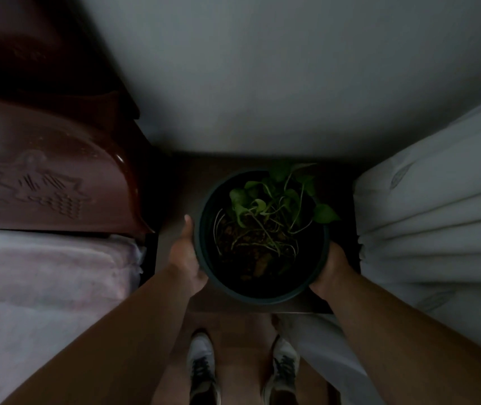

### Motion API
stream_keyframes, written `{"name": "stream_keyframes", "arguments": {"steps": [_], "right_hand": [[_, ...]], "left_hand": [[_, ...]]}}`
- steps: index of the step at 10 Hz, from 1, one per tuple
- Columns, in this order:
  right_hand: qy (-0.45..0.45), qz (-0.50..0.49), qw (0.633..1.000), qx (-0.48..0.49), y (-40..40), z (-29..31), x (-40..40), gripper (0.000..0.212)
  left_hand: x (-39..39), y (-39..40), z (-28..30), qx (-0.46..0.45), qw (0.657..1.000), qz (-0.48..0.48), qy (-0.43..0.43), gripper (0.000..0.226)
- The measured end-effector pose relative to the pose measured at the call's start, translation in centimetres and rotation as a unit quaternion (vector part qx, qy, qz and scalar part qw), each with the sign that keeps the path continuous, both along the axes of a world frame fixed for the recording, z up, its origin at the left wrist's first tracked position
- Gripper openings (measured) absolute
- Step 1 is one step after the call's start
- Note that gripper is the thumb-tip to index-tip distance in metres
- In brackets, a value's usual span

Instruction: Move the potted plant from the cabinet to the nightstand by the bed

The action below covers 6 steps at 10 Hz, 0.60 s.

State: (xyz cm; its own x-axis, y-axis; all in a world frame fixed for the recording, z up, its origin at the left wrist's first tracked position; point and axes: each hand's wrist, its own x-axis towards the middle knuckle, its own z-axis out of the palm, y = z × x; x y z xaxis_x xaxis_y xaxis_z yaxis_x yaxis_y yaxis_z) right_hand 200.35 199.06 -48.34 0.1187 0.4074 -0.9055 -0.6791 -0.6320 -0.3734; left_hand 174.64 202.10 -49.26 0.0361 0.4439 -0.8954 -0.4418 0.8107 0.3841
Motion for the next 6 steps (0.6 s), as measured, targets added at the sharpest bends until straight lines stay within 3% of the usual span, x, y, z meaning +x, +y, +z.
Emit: {"name": "stream_keyframes", "arguments": {"steps": [1, 3, 4, 5, 6], "right_hand": [[-0.008, 0.008, 1.0, 0.012, -0.4, -0.3, 0.5, 0.054], [-0.07, 0.022, 0.997, 0.004, -0.7, 0.8, 1.5, 0.062], [-0.098, 0.018, 0.995, 0.018, -0.9, 2.2, 2.0, 0.061], [-0.117, 0.039, 0.992, 0.039, -0.7, 4.6, 2.0, 0.064], [-0.134, 0.062, 0.988, 0.054, -0.1, 8.4, 2.0, 0.061]], "left_hand": [[-0.3, 0.3, -0.1, -0.012, 1.0, 0.012, -0.008, 0.092], [0.1, 0.2, 1.7, -0.009, 1.0, -0.012, 0.023, 0.1], [0.0, -0.1, 2.7, 0.003, 0.996, -0.01, 0.088, 0.087], [-0.2, -0.1, 5.8, 0.016, 0.993, -0.027, 0.113, 0.083], [-0.4, 0.5, 10.3, 0.03, 0.992, -0.067, 0.099, 0.097]]}}
